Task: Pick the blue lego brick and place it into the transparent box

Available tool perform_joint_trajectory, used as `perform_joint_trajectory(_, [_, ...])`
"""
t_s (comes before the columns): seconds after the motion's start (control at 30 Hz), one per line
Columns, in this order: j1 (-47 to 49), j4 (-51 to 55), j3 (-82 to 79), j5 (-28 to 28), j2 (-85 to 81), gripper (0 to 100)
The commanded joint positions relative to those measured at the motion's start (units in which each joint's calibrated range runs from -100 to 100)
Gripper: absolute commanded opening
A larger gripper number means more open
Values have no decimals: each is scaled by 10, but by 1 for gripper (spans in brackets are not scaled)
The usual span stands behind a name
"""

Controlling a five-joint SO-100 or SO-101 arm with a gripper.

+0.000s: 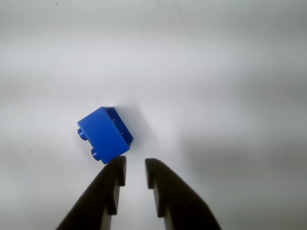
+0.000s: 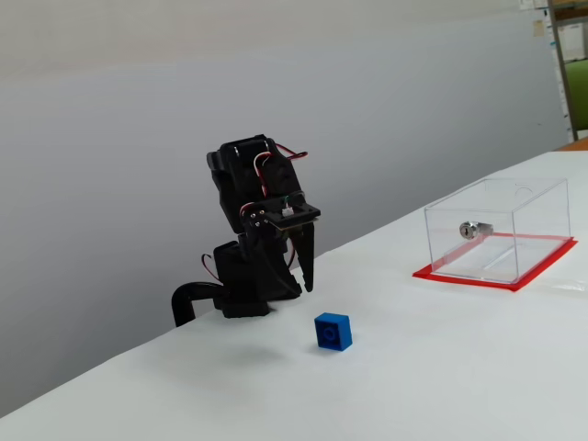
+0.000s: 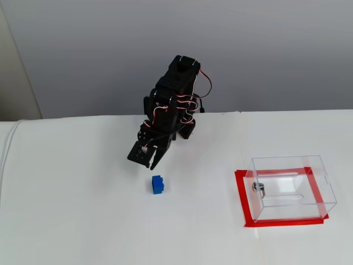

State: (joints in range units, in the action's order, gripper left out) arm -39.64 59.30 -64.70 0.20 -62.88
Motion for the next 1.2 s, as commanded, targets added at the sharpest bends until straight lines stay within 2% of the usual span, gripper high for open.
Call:
perform_joint_trajectory(0.0, [23, -25, 42, -10, 21, 15])
perform_joint_trajectory(0.1, [40, -32, 47, -28, 29, 18])
perform_joint_trajectory(0.33, [85, -73, 47, -62, 42, 19])
perform_joint_trajectory(0.67, [125, -73, 48, -99, 98, 19])
perform_joint_trajectory(1.17, [142, -83, 84, -109, 156, 19])
